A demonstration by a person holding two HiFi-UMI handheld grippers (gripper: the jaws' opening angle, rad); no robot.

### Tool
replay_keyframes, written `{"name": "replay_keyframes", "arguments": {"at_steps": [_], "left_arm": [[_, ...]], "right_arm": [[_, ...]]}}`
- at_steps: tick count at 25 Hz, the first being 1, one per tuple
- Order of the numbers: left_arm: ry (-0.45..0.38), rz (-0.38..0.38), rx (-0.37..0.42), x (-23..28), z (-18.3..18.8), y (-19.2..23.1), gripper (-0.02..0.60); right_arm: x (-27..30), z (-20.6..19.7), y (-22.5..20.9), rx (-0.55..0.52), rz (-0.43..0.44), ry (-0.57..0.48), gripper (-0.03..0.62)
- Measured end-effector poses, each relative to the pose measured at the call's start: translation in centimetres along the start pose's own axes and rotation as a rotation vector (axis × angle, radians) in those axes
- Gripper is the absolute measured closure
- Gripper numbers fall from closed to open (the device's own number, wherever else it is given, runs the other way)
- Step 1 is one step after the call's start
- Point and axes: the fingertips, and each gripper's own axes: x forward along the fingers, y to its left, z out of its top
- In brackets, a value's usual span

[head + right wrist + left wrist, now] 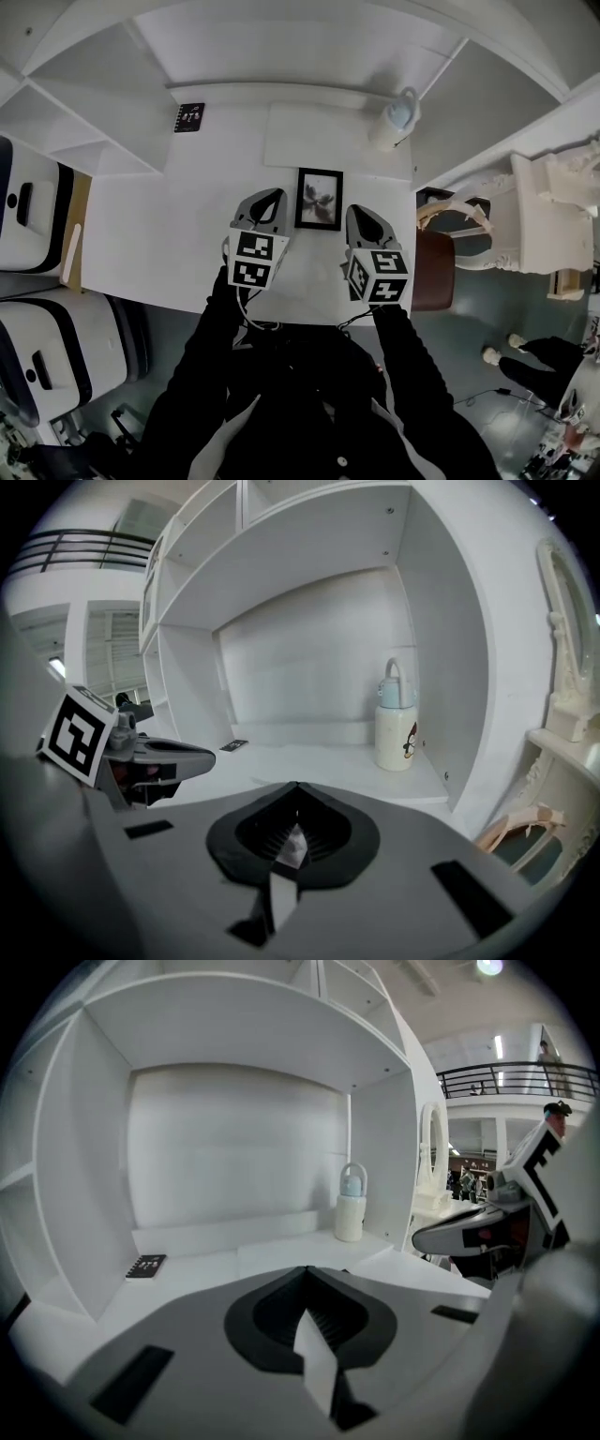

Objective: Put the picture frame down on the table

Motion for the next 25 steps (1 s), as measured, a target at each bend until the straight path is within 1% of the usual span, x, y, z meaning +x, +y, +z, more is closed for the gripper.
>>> {"name": "replay_keyframes", "arguments": {"at_steps": [3, 6, 10, 14, 19, 22, 25], "left_arm": [[-0.064, 0.023, 0.044, -1.9, 2.1, -0.2, 0.58], [-0.121, 0.04, 0.08, -3.9, 3.9, -0.7, 0.58], [-0.193, 0.06, 0.057, -6.5, 6.1, -1.5, 0.58], [-0.259, 0.087, 0.05, -8.9, 8.3, -2.0, 0.58], [-0.345, 0.123, 0.06, -11.7, 11.3, -1.9, 0.58], [-0.377, 0.138, 0.058, -13.4, 12.9, -2.0, 0.58], [-0.394, 0.152, 0.072, -14.9, 14.1, -2.3, 0.58]], "right_arm": [[-1.6, 1.2, 0.2, -0.002, -0.004, -0.049, 0.592], [-3.3, 2.5, 0.3, -0.04, -0.016, -0.098, 0.592], [-5.5, 4.3, 0.8, -0.1, -0.018, -0.15, 0.592], [-7.4, 6.4, 1.5, -0.145, -0.018, -0.207, 0.592], [-9.5, 8.8, 2.6, -0.18, -0.009, -0.28, 0.592], [-10.5, 10.1, 3.3, -0.204, 0.002, -0.318, 0.592], [-11.4, 11.4, 3.9, -0.198, 0.019, -0.35, 0.592]]}}
